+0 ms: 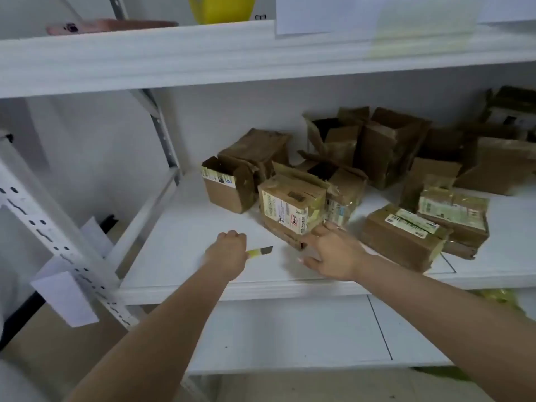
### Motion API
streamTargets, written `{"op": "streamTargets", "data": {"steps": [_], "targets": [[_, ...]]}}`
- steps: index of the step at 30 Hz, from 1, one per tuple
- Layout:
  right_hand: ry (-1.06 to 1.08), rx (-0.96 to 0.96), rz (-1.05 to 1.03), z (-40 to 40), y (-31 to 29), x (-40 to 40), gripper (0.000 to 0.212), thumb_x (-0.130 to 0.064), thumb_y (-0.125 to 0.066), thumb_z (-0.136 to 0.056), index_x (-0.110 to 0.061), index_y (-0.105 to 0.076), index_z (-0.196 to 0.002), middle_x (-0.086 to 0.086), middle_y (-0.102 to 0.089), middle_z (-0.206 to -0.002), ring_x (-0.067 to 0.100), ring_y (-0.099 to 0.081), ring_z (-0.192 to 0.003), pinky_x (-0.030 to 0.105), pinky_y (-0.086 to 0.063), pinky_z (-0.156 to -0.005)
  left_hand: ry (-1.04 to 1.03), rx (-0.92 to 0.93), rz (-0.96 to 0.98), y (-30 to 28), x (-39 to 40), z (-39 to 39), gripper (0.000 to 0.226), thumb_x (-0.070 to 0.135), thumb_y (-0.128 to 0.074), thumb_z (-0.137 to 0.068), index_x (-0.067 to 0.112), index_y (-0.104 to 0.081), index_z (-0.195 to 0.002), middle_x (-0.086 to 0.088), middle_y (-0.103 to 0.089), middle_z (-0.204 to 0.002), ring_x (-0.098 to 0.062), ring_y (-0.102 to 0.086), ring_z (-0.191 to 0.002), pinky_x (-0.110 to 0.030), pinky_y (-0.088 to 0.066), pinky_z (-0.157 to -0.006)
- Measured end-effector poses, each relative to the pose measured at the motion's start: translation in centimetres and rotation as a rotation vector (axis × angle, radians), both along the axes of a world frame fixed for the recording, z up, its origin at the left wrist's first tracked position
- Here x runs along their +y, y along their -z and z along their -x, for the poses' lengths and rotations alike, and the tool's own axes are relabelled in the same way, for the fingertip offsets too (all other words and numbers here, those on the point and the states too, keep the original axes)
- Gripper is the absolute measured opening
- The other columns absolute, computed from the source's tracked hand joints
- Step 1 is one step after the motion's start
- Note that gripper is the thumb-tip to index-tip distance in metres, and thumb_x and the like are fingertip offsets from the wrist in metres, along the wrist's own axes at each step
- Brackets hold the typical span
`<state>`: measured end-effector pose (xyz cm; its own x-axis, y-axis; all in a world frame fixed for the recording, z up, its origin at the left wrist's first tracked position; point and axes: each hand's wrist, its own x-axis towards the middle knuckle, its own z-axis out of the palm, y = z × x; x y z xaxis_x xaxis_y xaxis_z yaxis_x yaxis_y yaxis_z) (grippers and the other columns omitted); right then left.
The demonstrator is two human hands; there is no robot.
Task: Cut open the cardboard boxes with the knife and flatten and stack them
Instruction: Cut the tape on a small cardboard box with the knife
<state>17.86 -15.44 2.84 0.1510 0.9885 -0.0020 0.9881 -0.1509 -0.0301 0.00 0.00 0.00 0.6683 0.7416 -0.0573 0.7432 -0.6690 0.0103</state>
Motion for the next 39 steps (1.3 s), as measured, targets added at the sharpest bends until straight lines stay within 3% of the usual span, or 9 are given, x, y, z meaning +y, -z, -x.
{"op": "streamTargets", "data": {"steps": [9, 12, 15, 18, 23, 27, 31, 34, 39], "targets": [[0.075, 0.059, 0.096, 1.9, 1.9, 1.6, 0.046, -0.046, -0.047, -0.092, -0.019, -0.050, -0.130, 0.007, -0.044, -0.135, 0.027, -0.034, -0.128, 0.036, -0.042, -0.098, -0.080, -0.091, 0.301, 1.7, 2.5, 1.5, 0.028, 0.027, -0.061, -0.093, 0.008, -0.061, -0.114, -0.009, -0.061, -0.115, -0.026, -0.056, -0.109, -0.031, -0.045, -0.090], [0.110, 0.083, 0.097, 2.9, 1.9, 2.4, 0.039, -0.043, -0.047, -0.093, -0.018, -0.056, -0.121, 0.005, -0.048, -0.132, 0.027, -0.040, -0.124, 0.036, -0.045, -0.093, -0.086, -0.359, 0.407, 1.9, 3.0, 3.0, 0.007, 0.022, -0.067, -0.089, 0.017, -0.063, -0.086, 0.001, -0.058, -0.084, -0.021, -0.057, -0.086, -0.020, -0.043, -0.069], [0.137, 0.157, 0.071, 4.1, 1.7, 3.3, 0.033, -0.041, -0.042, -0.096, -0.014, -0.061, -0.103, 0.006, -0.056, -0.116, 0.028, -0.052, -0.110, 0.038, -0.049, -0.084, -0.139, -0.678, 0.641, 1.0, 3.2, 4.1, 0.016, 0.013, -0.071, -0.085, 0.018, -0.060, -0.076, 0.004, -0.051, -0.065, -0.015, -0.051, -0.063, -0.022, -0.042, -0.061], [0.139, 0.338, -0.029, 5.5, 1.3, 4.9, 0.042, -0.043, -0.037, -0.099, -0.011, -0.062, -0.093, 0.007, -0.061, -0.098, 0.026, -0.056, -0.095, 0.041, -0.048, -0.080, -0.106, -0.812, 0.836, -1.2, 2.7, 4.3, 0.008, 0.013, -0.071, -0.086, 0.011, -0.063, -0.088, -0.004, -0.060, -0.076, -0.013, -0.055, -0.063, -0.020, -0.045, -0.058], [0.200, 0.769, -0.213, 7.8, -0.1, 8.1, 0.046, -0.055, -0.039, -0.095, -0.020, -0.065, -0.106, 0.004, -0.067, -0.104, 0.020, -0.059, -0.101, 0.040, -0.045, -0.094, -0.013, -0.873, 0.973, -3.5, 2.2, 3.6, 0.005, 0.011, -0.066, -0.089, 0.010, -0.065, -0.094, 0.001, -0.065, -0.076, -0.004, -0.060, -0.062, -0.014, -0.048, -0.059], [0.305, 1.017, -0.336, 8.0, -0.9, 9.4, 0.049, -0.047, -0.051, -0.093, 0.000, -0.066, -0.088, 0.016, -0.058, -0.076, 0.015, -0.052, -0.075, 0.030, -0.039, -0.070, 0.045, -0.856, 0.986, -4.4, 3.1, 3.0, 0.004, 0.010, -0.068, -0.087, 0.014, -0.067, -0.089, 0.004, -0.069, -0.076, -0.002, -0.063, -0.065, -0.016, -0.046, -0.064], [0.408, 0.887, -0.381, 6.8, -0.7, 10.1, 0.045, -0.031, -0.051, -0.097, 0.001, -0.053, -0.064, 0.003, -0.042, -0.055, 0.017, -0.041, -0.054, 0.028, -0.030, -0.052, 0.096, -0.711, 0.797, -4.4, 4.8, 2.1, 0.023, 0.019, -0.073, -0.084, 0.008, -0.069, -0.104, -0.005, -0.070, -0.095, -0.016, -0.065, -0.089, -0.019, -0.050, -0.075], [0.450, 0.698, -0.305, 5.3, 0.6, 9.9, 0.037, -0.026, -0.044, -0.099, 0.001, -0.066, -0.085, 0.016, -0.067, -0.080, 0.027, -0.063, -0.074, 0.035, -0.049, -0.067, 0.175, -0.491, 0.357, -4.9, 6.1, 1.1, 0.049, 0.034, -0.066, -0.089, 0.017, -0.053, -0.133, -0.001, -0.058, -0.128, -0.020, -0.056, -0.116, -0.032, -0.048, -0.096], [0.369, 0.529, -0.255, 3.7, 1.8, 7.1, 0.026, -0.024, -0.045, -0.097, -0.007, -0.054, -0.081, 0.015, -0.062, -0.085, 0.029, -0.060, -0.078, 0.041, -0.050, -0.071, 0.450, -0.413, 0.009, -6.1, 6.8, -2.5, 0.078, 0.032, -0.070, -0.086, 0.025, -0.025, -0.149, -0.006, -0.032, -0.149, -0.025, -0.036, -0.135, -0.038, -0.038, -0.107]]}}
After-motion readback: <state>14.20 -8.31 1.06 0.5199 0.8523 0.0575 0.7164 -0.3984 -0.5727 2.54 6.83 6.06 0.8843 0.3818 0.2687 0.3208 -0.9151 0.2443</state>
